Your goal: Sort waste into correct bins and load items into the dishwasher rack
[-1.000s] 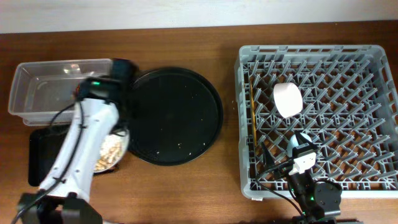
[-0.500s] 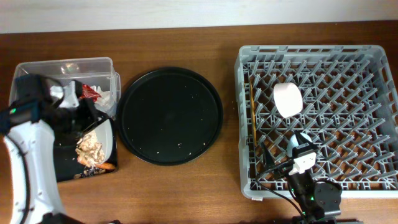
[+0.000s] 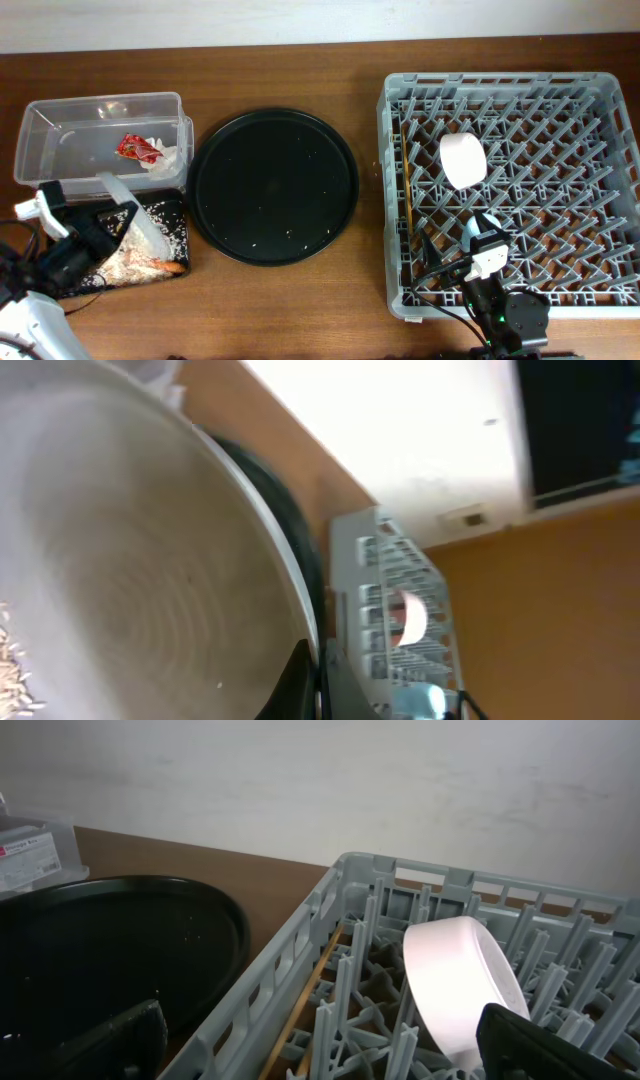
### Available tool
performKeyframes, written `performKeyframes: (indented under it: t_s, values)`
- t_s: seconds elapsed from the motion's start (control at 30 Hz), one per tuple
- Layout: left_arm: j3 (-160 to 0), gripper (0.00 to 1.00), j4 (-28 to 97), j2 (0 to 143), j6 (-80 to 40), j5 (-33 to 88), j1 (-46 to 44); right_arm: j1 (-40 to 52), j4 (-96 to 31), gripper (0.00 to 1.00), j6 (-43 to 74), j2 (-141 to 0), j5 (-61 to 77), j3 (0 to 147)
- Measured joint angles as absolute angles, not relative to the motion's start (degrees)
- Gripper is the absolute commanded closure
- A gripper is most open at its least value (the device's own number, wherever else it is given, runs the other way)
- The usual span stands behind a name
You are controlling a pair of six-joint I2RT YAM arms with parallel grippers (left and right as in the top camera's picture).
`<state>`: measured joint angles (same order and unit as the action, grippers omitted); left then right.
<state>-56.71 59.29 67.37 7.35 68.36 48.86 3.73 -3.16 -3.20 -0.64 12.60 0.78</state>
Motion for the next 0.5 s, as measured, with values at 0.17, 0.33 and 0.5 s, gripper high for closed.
performKeyframes:
  t_s: [0.17, 0.33, 0.5]
  values:
    - [-56.07, 0.99, 59.27, 67.37, 10.92, 73.82, 50.43, 3.73, -3.16, 0.02, -3.25, -0.64, 12.60, 0.80]
    - [-55.99, 1.00, 62.57, 67.35, 8.21, 66.57, 50.43, 3.73, -3.16, 0.02, -3.22, -0.64, 12.60, 0.80]
    - [-55.83, 1.00, 60.29, 67.29, 1.87, 56.88, 50.54, 3.73, -3.16, 0.02, -3.20, -0.64, 12.60, 0.80]
